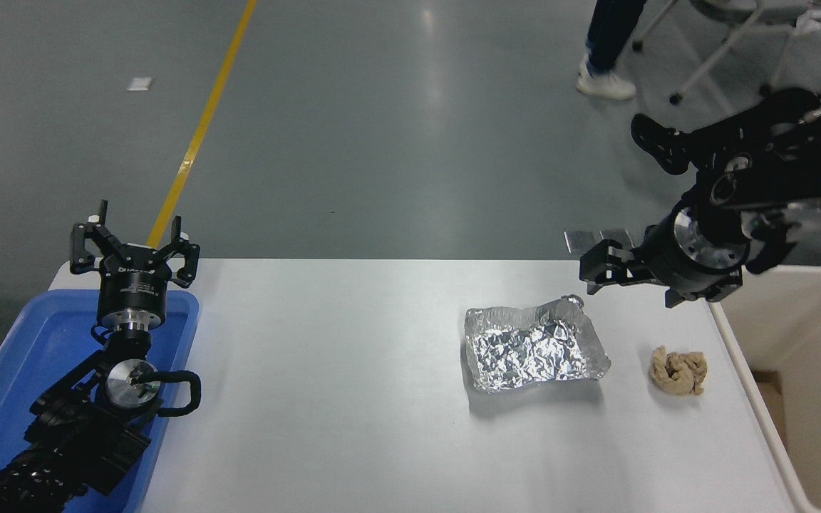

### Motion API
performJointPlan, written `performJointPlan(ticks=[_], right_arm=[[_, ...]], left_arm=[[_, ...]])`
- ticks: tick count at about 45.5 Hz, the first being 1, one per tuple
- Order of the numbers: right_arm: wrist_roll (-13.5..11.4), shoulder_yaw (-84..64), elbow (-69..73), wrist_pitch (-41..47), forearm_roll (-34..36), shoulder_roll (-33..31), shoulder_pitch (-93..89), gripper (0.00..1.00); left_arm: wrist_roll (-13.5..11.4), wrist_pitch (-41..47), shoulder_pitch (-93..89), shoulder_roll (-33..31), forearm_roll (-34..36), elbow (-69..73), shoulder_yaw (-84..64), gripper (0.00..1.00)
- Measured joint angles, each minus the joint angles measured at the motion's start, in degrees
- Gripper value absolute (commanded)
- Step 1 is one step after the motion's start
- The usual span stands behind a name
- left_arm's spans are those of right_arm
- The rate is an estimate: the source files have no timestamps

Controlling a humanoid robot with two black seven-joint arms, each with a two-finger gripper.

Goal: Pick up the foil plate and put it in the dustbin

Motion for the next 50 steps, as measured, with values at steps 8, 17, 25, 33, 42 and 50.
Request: performJointPlan(ticks=[8,17,25,33,42,50], right_arm=[[-0.1,-0.3,0.8,5.0,0.1,-0.5,4.8,1.0],[-0.1,-0.5,1.0,7.6,0.2,-1.1,8.1,1.0],[-0.1,-0.5,1.0,8.3,0.2,-1.6,9.2,1.0],[-0.1,-0.6,0.8,8.0,0.2,-2.1,5.8,1.0],[-0.1,-0.3,-3.3,3.4,2.2,-2.5,-1.7,1.0],[-0.1,0.7,-9.3,-1.9,2.7,-2.5,-10.1,1.0]], left_arm=[[0.0,0.0,0.0,0.0,0.0,0.0,0.0,0.99],[0.0,0.0,0.0,0.0,0.0,0.0,0.0,0.99],[0.0,0.0,0.0,0.0,0.0,0.0,0.0,0.99],[0.0,0.0,0.0,0.0,0.0,0.0,0.0,0.99],[0.0,0.0,0.0,0.0,0.0,0.0,0.0,0.99],[0.0,0.0,-0.1,-0.1,0.0,0.0,0.0,0.99]])
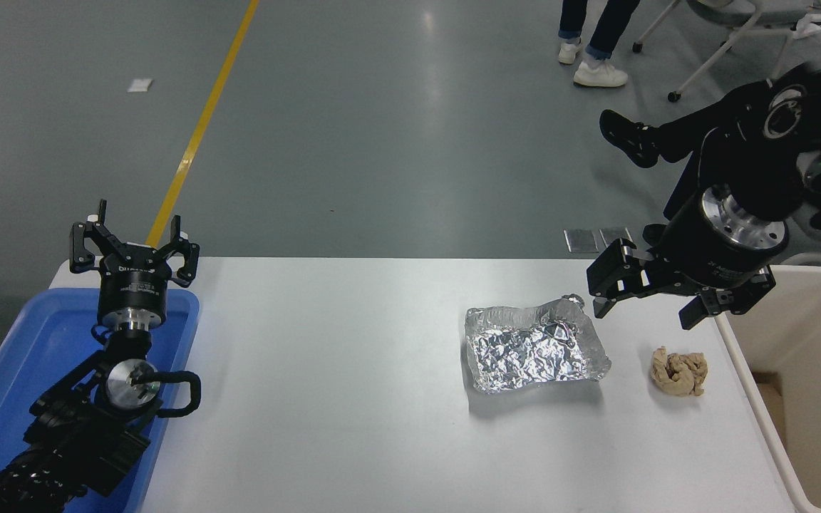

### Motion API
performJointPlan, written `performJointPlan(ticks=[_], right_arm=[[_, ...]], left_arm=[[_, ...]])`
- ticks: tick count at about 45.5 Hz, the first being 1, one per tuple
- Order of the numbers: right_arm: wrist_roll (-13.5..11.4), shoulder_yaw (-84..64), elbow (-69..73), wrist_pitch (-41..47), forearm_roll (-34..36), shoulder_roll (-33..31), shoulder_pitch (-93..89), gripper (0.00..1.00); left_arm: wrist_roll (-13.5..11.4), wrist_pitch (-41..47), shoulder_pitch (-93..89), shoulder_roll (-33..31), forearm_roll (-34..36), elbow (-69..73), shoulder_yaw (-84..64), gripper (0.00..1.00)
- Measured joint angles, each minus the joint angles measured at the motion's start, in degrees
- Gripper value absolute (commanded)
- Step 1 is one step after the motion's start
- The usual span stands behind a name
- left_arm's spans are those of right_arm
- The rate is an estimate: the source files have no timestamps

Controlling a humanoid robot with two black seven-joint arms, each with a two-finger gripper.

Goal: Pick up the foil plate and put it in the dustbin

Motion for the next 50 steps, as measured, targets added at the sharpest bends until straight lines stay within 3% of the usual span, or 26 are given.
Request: performJointPlan(ticks=[15,29,50], right_arm=[[0.4,6.0,-10.3,-7.1,-0.3,2.4,-14.4,0.98],[0.9,9.7,-16.6,-16.6,-6.0,6.2,-25.6,0.91],[2.7,12.4,-26.6,-25.4,-13.1,10.7,-38.4,0.9]], left_arm=[[0.0,0.0,0.0,0.0,0.0,0.0,0.0,0.99],[0.0,0.0,0.0,0.0,0.0,0.0,0.0,0.99],[0.0,0.0,0.0,0.0,0.0,0.0,0.0,0.99]])
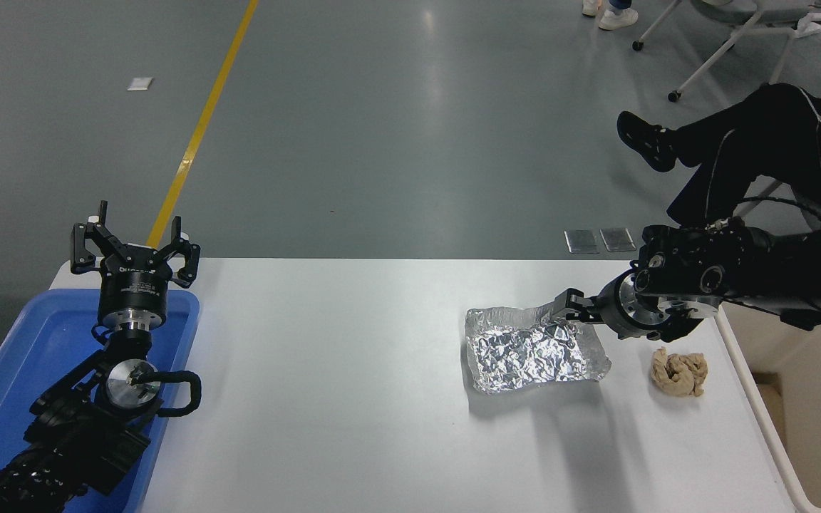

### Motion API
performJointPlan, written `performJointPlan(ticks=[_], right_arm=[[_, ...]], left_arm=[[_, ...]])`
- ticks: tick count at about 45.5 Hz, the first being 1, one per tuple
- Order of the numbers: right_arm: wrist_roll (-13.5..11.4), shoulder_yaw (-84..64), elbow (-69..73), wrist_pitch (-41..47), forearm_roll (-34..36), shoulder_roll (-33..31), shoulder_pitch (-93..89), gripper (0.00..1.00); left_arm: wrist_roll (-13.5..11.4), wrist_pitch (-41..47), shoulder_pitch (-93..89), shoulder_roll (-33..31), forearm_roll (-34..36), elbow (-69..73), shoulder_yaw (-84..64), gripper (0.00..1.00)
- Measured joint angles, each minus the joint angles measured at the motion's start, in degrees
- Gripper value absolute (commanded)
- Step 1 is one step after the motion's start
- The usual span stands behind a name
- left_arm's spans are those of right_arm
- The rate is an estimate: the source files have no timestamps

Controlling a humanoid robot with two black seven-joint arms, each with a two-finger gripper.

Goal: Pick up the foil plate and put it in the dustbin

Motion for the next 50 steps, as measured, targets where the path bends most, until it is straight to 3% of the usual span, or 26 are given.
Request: performJointPlan(ticks=[12,36,43,50], right_arm=[[0.2,1.0,-3.0,-4.1,-3.6,1.4,-4.6,0.9],[0.2,2.4,-7.5,-7.3,-8.6,2.9,-10.4,0.78],[0.2,2.5,-8.8,-7.8,-10.3,3.0,-11.7,0.74],[0.2,2.6,-9.4,-8.1,-11.0,3.3,-12.5,0.62]], left_arm=[[0.0,0.0,0.0,0.0,0.0,0.0,0.0,0.99],[0.0,0.0,0.1,0.1,0.0,0.0,0.0,0.99],[0.0,0.0,0.1,0.1,0.0,0.0,0.0,0.99],[0.0,0.0,0.1,0.1,0.0,0.0,0.0,0.99]])
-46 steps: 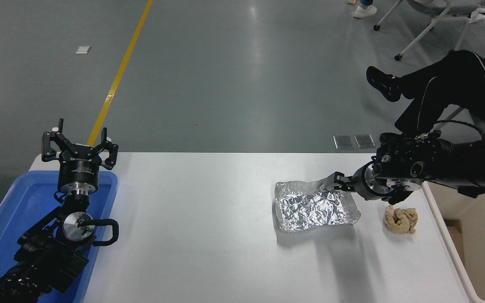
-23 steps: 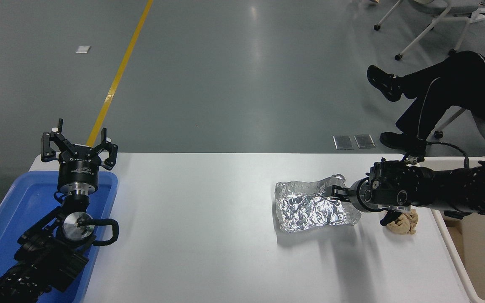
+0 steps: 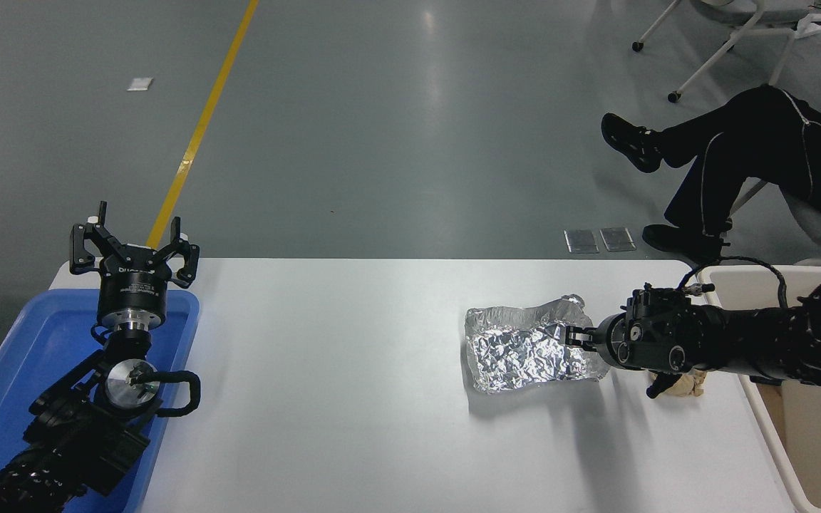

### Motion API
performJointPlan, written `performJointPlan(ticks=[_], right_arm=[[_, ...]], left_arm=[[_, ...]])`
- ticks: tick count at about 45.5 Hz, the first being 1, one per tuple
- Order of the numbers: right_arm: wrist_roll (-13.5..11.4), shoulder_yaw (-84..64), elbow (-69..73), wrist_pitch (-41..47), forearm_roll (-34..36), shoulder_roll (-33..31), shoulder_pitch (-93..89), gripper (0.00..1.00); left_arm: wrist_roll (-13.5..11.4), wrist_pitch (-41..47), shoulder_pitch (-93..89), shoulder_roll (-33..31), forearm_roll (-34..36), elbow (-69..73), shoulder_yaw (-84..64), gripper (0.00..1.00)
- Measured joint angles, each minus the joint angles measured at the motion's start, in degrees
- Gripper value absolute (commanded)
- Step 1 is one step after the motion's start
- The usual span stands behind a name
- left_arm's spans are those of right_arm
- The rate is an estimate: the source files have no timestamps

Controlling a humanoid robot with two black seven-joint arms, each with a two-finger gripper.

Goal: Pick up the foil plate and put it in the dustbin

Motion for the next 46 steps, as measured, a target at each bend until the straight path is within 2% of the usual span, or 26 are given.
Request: performJointPlan(ticks=[7,13,39,46], right_arm=[[0.0,0.1,-0.3,-0.1,-0.3,0.3,-0.7,0.39],[0.0,0.2,-0.4,-0.1,-0.4,0.5,-1.3,0.0],[0.0,0.6,0.0,0.4,-0.6,0.3,-0.3,0.0],[0.0,0.8,3.2,0.5,-0.3,-1.7,3.0,0.0]], left_arm=[[0.0,0.0,0.0,0.0,0.0,0.0,0.0,0.99],[0.0,0.0,0.0,0.0,0.0,0.0,0.0,0.99],[0.0,0.0,0.0,0.0,0.0,0.0,0.0,0.99],[0.0,0.0,0.0,0.0,0.0,0.0,0.0,0.99]])
